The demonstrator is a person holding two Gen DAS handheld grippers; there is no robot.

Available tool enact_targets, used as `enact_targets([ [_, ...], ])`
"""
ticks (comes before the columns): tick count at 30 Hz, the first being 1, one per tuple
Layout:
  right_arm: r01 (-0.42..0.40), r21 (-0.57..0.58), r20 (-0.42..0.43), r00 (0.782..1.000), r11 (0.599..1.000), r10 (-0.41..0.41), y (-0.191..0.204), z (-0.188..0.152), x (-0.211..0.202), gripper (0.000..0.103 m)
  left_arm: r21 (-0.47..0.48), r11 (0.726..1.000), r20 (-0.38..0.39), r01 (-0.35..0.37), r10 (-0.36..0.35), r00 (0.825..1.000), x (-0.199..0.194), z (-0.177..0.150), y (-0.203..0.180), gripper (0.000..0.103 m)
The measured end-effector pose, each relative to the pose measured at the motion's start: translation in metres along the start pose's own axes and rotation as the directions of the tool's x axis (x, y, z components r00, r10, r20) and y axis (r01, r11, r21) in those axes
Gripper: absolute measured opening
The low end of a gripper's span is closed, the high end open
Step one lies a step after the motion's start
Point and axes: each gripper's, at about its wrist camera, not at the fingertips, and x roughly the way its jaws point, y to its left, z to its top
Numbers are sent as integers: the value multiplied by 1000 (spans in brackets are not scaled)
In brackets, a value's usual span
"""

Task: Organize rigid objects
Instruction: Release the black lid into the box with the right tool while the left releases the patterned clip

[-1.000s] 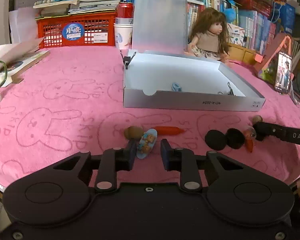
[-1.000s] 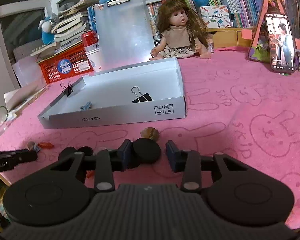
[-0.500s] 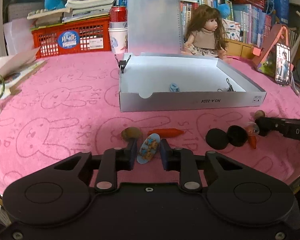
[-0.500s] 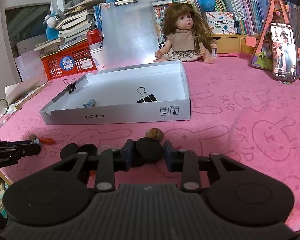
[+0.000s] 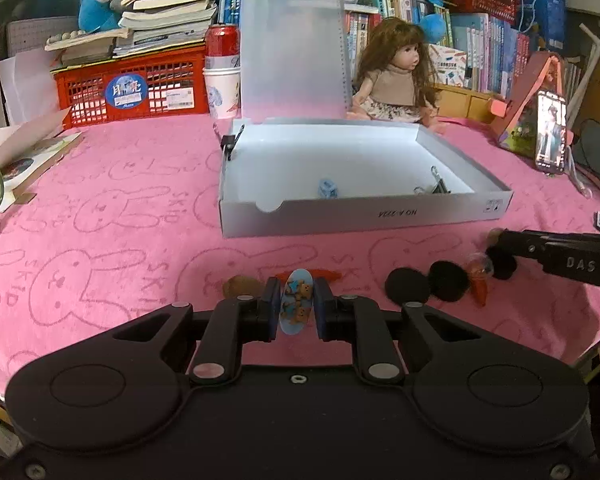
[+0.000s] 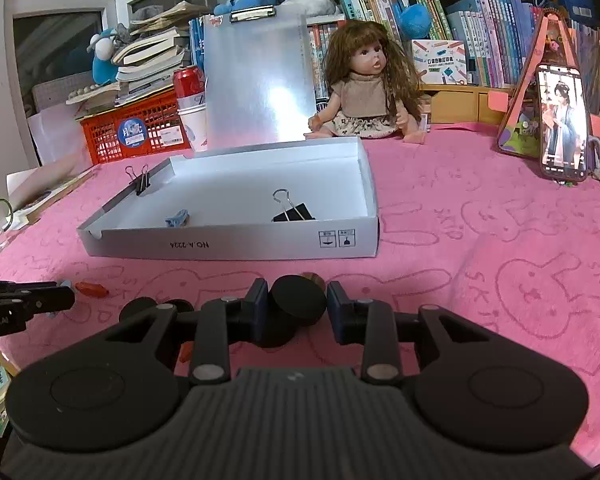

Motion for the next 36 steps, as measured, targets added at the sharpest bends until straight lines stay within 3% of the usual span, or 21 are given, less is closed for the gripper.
enact_targets([
  [17, 30, -25, 25, 999, 999, -29, 2, 23, 3, 36, -9, 999, 33, 40, -40, 999, 9, 47, -3, 17],
  [28, 20, -18, 39, 999, 1000, -19, 1, 62, 24, 36, -23, 998, 20, 66, -66, 998, 41, 95, -2, 17],
  [36, -16, 81, -36, 999, 997, 19, -9, 93, 66, 36, -79, 995, -25, 67, -69, 997, 87, 127, 1, 17],
])
